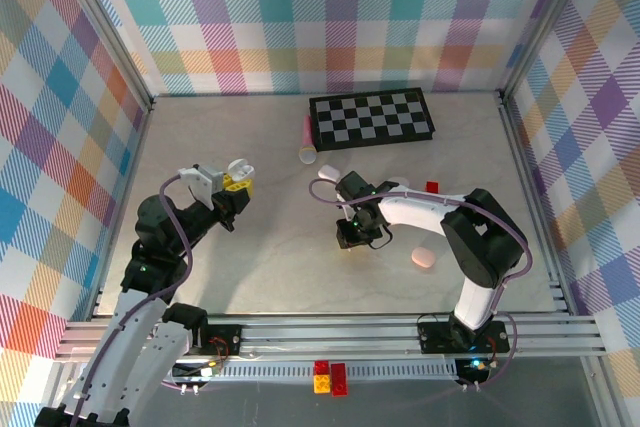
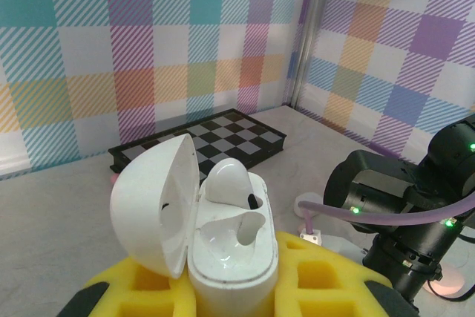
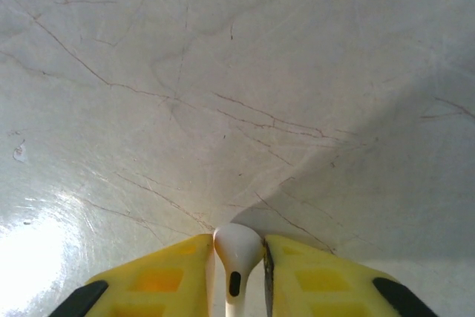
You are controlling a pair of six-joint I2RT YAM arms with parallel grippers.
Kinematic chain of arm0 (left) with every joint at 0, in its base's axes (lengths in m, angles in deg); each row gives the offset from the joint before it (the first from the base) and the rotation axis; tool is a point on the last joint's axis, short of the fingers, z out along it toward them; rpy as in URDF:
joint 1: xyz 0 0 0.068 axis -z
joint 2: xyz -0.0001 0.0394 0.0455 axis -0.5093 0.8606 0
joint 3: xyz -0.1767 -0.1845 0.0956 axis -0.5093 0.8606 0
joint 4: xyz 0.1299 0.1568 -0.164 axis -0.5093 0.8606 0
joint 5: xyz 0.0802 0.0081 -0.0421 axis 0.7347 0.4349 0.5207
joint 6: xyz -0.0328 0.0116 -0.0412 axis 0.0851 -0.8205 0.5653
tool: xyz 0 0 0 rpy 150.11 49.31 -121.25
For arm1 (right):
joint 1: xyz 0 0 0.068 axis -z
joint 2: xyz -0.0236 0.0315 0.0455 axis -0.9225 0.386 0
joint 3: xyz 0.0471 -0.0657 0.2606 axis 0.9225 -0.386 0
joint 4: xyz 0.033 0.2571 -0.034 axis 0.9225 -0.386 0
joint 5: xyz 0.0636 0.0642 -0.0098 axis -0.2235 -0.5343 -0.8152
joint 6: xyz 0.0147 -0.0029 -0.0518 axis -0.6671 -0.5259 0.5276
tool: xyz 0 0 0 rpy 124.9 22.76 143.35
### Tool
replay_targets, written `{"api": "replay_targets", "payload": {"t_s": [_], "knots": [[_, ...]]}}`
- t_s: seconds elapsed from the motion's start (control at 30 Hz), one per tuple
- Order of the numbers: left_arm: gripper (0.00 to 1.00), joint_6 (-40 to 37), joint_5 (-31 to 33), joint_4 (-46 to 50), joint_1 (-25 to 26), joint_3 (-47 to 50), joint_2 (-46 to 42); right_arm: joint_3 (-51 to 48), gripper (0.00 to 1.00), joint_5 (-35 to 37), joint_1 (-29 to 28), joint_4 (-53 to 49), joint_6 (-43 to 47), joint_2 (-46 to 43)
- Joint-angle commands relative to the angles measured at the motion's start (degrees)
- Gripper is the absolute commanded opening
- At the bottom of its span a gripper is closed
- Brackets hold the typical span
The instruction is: Insert the wireless bluetooth earbuds into the charging case
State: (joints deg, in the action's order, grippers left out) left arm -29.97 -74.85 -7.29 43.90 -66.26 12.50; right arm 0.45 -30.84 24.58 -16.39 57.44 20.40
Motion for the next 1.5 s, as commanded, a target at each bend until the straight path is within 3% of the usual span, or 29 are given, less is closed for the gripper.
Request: {"api": "replay_targets", "payload": {"t_s": [0.0,0.57,0.9,1.27,1.47], "knots": [[0.04,0.7,-1.5,-0.8,-0.6,-2.4,-0.7,2.0,0.28,-0.3,0.1,-1.6,1.1,0.4],[0.04,0.9,-1.3,-0.7,-0.6,-2.4,-0.7,4.9,0.34,-1.8,0.3,-6.2,5.8,3.4],[0.04,1.4,-1.4,-0.9,-0.6,-2.4,-0.7,4.3,0.32,-4.3,0.3,-7.0,6.2,2.9],[0.04,1.1,-1.6,-0.9,-0.6,-2.6,-0.2,5.0,0.22,-2.1,0.3,-7.0,5.9,4.9],[0.04,1.1,-2.8,-1.7,-0.6,-2.7,1.0,4.0,0.19,-0.1,0.3,-5.6,5.4,0.8]]}}
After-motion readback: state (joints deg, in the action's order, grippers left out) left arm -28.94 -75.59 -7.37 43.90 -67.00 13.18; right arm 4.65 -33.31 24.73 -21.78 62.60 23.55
